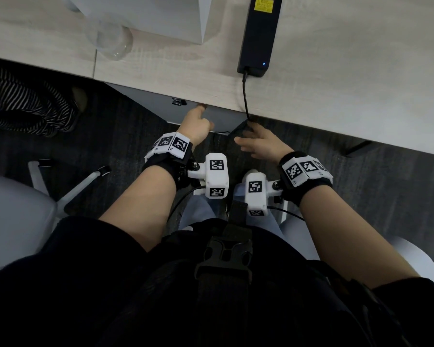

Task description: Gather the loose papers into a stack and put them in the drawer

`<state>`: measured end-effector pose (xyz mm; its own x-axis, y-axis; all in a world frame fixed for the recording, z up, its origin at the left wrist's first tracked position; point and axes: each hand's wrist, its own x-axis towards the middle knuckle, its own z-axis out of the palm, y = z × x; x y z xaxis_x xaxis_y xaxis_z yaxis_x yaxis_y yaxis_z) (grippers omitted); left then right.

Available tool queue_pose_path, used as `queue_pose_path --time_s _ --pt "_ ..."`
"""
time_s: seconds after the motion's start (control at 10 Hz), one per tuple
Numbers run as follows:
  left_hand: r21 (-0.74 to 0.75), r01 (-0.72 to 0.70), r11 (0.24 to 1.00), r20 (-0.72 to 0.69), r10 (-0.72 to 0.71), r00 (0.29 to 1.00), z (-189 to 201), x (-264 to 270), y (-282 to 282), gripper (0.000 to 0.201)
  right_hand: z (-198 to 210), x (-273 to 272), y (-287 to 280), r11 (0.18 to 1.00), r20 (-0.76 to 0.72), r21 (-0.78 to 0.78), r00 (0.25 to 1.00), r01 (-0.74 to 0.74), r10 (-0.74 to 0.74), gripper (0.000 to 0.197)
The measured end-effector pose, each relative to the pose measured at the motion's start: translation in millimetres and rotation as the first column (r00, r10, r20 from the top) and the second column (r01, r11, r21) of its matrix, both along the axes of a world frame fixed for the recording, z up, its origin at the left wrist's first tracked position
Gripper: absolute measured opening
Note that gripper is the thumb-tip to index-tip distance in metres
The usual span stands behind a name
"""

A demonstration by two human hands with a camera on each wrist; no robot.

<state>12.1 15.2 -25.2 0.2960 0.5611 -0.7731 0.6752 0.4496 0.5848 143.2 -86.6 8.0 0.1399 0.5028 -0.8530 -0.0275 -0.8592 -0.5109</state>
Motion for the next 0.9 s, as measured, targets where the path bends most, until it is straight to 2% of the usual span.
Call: queue_pose_path --time_s 0.1,0.2,0.3,0.5,0.7,0.9 --pt "-0.051 0.079 0.996 -0.038 -0.081 0.996 10.3 2.1 2.1 0.060 3.1 6.8 0.5 1.000 0.039 0.008 0.999 0.018 -0.018 0.053" --pt "-0.069 0.159 0.985 -0.023 -0.160 0.987 24.8 11.8 4.1 0.043 7.1 12.7 -0.6 1.000 0.081 0.017 0.997 0.008 -0.009 0.045" --pt "-0.087 0.175 0.981 -0.018 -0.177 0.984 45.7 28.4 1.8 0.016 13.6 18.7 -2.7 0.999 0.082 0.041 0.997 0.010 -0.013 0.037" --pt "-0.118 0.156 0.981 -0.057 -0.164 0.985 83.2 61.5 -11.2 0.017 38.3 51.8 -8.0 0.995 0.093 0.096 0.996 -0.006 -0.003 0.030" --pt "-0.069 0.085 0.994 -0.046 -0.088 0.995 118.4 117.6 -28.4 0.013 70.4 111.4 -23.8 0.987 0.111 0.160 0.994 0.004 -0.022 0.029" --pt "0.071 0.100 0.992 -0.042 -0.097 0.994 150.3 184.9 -41.1 0.030 99.5 181.3 -36.7 0.969 0.184 0.244 0.979 0.036 -0.083 0.028"
